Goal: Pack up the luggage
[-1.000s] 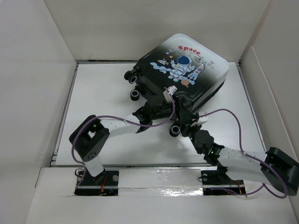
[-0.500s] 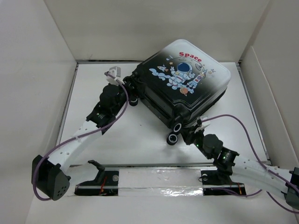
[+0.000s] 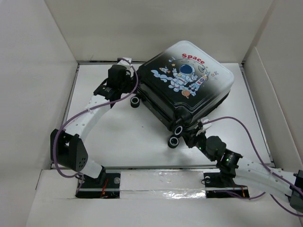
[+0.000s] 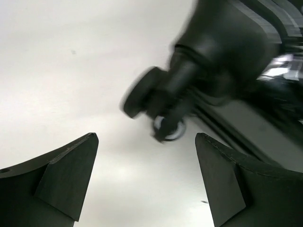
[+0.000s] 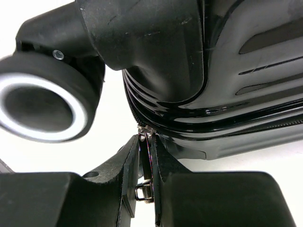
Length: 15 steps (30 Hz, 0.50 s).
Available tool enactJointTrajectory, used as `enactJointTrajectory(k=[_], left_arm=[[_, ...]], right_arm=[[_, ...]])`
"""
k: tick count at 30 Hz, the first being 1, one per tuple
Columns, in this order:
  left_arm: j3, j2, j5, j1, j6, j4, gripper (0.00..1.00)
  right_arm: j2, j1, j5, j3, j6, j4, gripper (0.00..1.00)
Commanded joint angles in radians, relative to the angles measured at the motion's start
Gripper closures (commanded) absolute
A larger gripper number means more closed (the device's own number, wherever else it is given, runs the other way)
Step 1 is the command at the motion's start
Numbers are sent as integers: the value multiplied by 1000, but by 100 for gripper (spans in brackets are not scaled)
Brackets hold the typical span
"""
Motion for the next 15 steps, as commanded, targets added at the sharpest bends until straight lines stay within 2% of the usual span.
enactJointTrajectory(k=[1, 3, 8, 15], left_arm=[[49, 47, 45, 82, 148, -5, 18], [66, 68, 128, 105, 174, 10, 19], [117, 136, 223, 105, 254, 37, 19], [180, 203, 241, 105, 292, 64, 19]], right_arm=[[-31, 29, -157, 50, 6, 92, 100], [-34, 29, -162, 48, 6, 93, 100], [-26, 29, -184, 48, 1, 113, 100], [-6, 29, -190, 48, 0, 116, 100]])
